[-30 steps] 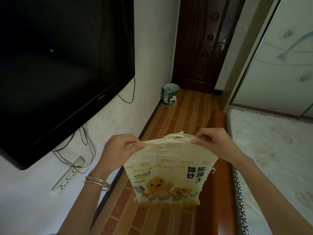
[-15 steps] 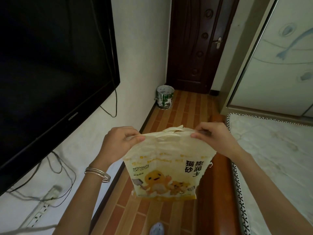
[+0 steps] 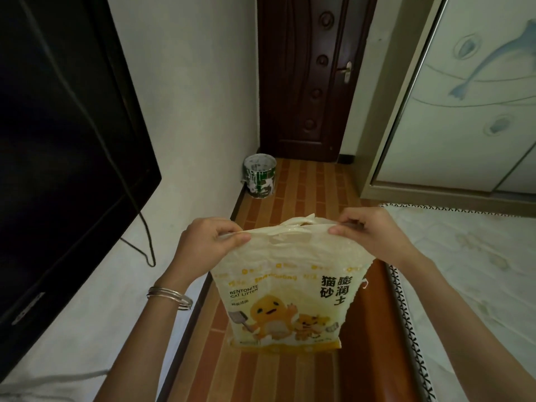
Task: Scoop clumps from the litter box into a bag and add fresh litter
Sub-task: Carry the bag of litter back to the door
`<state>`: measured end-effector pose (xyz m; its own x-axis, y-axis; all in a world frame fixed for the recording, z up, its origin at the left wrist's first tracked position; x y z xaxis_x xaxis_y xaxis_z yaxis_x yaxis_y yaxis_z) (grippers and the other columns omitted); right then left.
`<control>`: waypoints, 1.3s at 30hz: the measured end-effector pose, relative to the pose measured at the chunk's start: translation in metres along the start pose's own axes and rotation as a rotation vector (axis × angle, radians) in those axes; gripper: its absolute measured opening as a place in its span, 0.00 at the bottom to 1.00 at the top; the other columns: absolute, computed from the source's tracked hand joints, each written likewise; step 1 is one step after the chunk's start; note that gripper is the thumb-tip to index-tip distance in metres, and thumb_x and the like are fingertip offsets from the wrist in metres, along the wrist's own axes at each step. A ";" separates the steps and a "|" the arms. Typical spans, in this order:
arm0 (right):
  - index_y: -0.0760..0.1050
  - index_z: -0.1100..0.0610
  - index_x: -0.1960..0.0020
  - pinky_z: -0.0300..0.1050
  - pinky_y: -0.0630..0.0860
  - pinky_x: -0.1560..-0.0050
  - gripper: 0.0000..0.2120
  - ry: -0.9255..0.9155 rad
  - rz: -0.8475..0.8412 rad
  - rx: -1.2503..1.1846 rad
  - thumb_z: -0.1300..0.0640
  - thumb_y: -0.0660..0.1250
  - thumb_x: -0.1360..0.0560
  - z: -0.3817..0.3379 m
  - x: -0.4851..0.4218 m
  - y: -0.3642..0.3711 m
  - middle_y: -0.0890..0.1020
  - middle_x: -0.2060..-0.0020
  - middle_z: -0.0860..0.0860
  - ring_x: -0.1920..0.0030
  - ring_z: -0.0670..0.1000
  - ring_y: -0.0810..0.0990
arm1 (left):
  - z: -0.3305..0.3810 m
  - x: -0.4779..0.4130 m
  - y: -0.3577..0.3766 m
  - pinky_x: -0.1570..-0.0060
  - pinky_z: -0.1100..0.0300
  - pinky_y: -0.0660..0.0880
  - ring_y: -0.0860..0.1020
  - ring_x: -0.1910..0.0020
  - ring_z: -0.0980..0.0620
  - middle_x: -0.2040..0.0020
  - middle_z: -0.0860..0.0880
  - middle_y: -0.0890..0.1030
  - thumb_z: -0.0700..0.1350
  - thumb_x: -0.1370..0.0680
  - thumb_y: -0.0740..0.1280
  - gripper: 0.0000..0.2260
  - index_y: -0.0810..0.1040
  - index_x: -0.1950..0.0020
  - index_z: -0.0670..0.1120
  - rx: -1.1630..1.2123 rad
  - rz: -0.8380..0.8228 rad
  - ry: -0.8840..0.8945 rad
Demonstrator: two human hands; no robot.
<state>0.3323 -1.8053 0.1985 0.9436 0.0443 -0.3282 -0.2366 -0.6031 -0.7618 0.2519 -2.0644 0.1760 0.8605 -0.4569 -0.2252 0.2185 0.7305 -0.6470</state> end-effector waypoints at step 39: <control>0.79 0.50 0.58 0.42 0.76 0.62 0.18 0.105 -0.040 -0.018 0.36 0.63 0.34 0.328 -0.355 -0.061 0.81 0.64 0.44 0.62 0.42 0.78 | -0.055 -0.480 0.136 0.60 0.54 0.75 0.78 0.62 0.59 0.64 0.61 0.81 0.62 0.33 0.70 0.07 0.76 0.68 0.64 -0.029 -0.009 0.051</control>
<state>-0.0646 -1.5226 0.1783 0.9715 -0.0148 -0.2366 -0.1950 -0.6171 -0.7623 -0.1568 -1.7743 0.1559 0.8339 -0.4892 -0.2554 0.2121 0.7114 -0.6700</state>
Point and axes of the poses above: each hand's wrist, its own x-axis away from the middle knuckle, its own y-axis out of the palm, z = x × y, the point moved 8 cm from there along -x, towards the middle knuckle
